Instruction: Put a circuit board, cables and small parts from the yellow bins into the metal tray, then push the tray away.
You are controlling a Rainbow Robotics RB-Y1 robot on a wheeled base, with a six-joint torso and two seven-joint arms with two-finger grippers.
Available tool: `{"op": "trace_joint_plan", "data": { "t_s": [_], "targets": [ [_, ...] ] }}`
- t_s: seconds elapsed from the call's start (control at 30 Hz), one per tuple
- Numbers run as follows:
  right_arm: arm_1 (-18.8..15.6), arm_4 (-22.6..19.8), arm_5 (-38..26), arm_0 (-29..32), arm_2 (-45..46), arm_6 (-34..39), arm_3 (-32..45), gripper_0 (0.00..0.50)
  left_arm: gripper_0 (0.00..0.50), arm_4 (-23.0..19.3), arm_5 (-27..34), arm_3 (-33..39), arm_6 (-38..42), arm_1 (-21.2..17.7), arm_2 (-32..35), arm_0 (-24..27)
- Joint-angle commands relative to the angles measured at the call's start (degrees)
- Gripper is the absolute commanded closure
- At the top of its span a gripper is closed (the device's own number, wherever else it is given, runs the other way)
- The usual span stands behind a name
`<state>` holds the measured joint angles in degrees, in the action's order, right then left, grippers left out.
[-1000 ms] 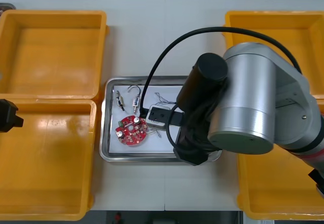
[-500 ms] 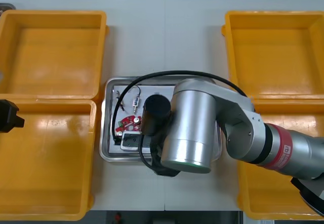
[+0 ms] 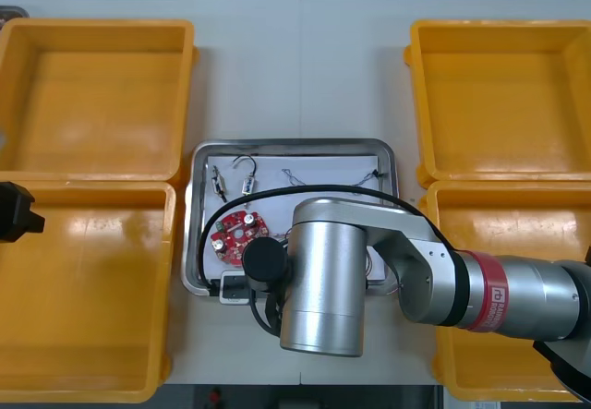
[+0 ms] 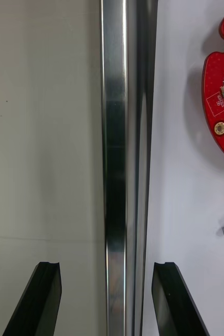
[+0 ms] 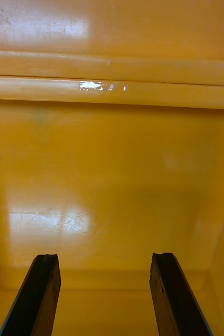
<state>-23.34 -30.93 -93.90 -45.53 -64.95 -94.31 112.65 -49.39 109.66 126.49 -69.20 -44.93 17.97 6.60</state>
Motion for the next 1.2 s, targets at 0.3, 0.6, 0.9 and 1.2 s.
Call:
{"op": "trace_joint_plan", "data": {
  "t_s": [0.3, 0.6, 0.9, 1.2],
  "targets": [
    [2.4, 4.3, 2.4, -1.8, -3.0, -0.4, -1.6, 0.000, 0.000, -0.4, 0.3, 1.7, -0.7, -2.4, 1.5, -1.0],
    [2.4, 4.7, 2.4, -1.8, -3.2, -1.0, -1.6, 0.075, 0.000, -0.4, 0.3, 1.7, -0.7, -2.4, 1.5, -1.0],
    [2.3, 4.7, 2.3, -1.8, -3.2, -0.9, -1.7, 0.500, 0.000, -0.4, 0.3, 1.7, -0.7, -2.4, 1.5, -1.0],
    [2.1, 6.0, 1.4, -1.8, -2.5, -0.5, -1.8, 0.500, 0.000, -0.4, 0.3, 1.7, -0.7, -2.4, 1.5, -1.0]
  ]
}}
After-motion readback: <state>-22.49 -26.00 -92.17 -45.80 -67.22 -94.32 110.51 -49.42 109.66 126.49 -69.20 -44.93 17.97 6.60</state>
